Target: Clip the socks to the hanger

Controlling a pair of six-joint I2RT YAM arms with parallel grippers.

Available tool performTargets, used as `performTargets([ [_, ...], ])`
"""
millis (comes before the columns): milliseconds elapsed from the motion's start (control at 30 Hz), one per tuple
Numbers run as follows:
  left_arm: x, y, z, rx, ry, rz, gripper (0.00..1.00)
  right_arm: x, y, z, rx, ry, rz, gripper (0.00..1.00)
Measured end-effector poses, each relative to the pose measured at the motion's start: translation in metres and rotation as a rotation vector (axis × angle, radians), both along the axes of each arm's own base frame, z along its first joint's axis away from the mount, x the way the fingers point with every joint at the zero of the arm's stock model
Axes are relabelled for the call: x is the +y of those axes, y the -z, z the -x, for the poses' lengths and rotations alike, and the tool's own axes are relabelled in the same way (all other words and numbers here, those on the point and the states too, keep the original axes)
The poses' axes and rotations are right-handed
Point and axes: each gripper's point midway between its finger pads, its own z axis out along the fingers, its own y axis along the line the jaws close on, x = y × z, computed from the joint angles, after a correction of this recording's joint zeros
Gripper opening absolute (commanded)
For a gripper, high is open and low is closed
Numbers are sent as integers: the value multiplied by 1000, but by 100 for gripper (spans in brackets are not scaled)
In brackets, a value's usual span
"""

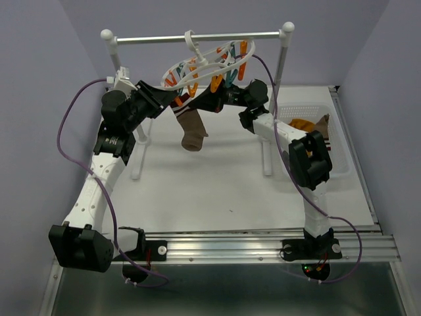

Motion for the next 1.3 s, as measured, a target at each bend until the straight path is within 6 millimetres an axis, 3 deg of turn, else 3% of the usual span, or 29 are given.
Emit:
performTargets([
  [500,-4,3,-6,-10,31,-2,0,1,4,-4,46,-26,-18,5],
  [600,-4,3,-7,-11,27,-4,20,1,3,-4,52,-29,-19,8],
  [633,-4,3,-7,-11,25,-5,33,1,3,-4,51,-30,-19,10],
  [833,-3,4,-6,-11,23,-11,58,1,3,-4,51,-29,-19,12],
  [900,-3,9,-6,10,22,-14,72,1,3,-4,51,-29,-19,13],
  [967,-3,13,-5,28,22,-19,80,1,2,-4,52,-30,-20,13],
  [1067,-2,16,-4,39,22,-22,80,0,-4,-3,40,-31,-28,13],
  [1133,-2,16,-3,41,21,-23,99,0,-8,-3,31,-32,-33,13],
  [1167,-2,16,-3,43,21,-23,99,0,-9,-3,29,-32,-35,13],
  [1233,-1,16,-2,42,16,-28,99,0,-11,-2,23,-33,-39,24],
  [1267,0,14,0,39,13,-29,99,0,-11,-2,21,-34,-40,36],
  [1300,0,14,0,37,10,-29,99,0,-12,-3,18,-33,-41,39],
])
